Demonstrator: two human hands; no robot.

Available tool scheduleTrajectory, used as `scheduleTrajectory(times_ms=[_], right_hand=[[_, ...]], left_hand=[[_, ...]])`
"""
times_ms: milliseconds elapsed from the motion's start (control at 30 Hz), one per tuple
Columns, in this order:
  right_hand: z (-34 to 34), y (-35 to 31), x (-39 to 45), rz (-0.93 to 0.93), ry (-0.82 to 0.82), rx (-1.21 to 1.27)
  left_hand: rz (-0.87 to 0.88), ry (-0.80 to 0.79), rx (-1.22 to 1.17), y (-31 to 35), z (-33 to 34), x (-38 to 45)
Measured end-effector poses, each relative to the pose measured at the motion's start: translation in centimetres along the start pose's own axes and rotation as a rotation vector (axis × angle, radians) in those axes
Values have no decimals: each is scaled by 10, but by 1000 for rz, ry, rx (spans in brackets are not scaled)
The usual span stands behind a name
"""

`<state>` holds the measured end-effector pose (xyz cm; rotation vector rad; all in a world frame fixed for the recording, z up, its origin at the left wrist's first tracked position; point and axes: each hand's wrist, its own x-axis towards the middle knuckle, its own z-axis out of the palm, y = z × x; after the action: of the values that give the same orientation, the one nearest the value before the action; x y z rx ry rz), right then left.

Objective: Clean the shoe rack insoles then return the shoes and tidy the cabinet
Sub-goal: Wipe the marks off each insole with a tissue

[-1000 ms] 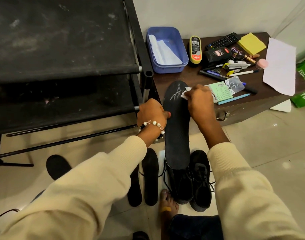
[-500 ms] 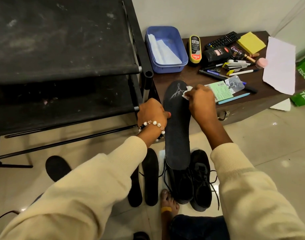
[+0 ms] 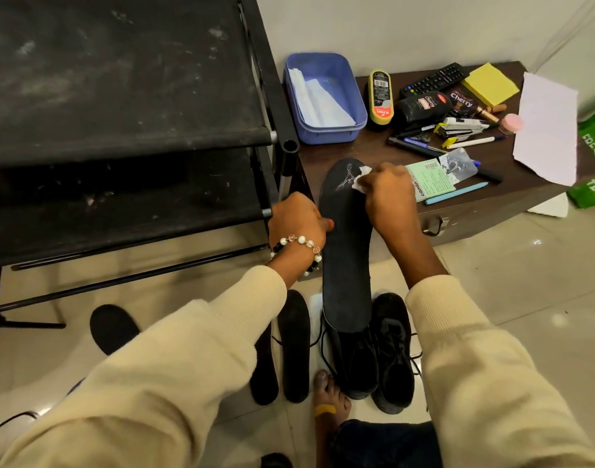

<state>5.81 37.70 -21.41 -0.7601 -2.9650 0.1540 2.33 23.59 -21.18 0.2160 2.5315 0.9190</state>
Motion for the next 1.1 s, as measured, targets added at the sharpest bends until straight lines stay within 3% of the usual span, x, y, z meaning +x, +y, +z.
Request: scheduleTrajectory(times_ms=[200, 467, 700, 933, 1000, 1100], right_hand=[[5, -37, -3, -259, -80, 36], [2, 3, 3, -23, -15, -9], [6, -42, -8, -286, -60, 51], [3, 9, 6, 44, 22, 32], [4, 1, 5, 50, 20, 12], [7, -24, 3, -85, 2, 28]], left_hand=[[4, 12, 7, 1, -2, -1], [9, -13, 4, 0, -2, 0], [3, 51, 47, 2, -3, -3], [20, 10, -26, -1, -1, 0], [20, 0, -17, 0, -1, 0], [5, -7, -5, 1, -2, 0]])
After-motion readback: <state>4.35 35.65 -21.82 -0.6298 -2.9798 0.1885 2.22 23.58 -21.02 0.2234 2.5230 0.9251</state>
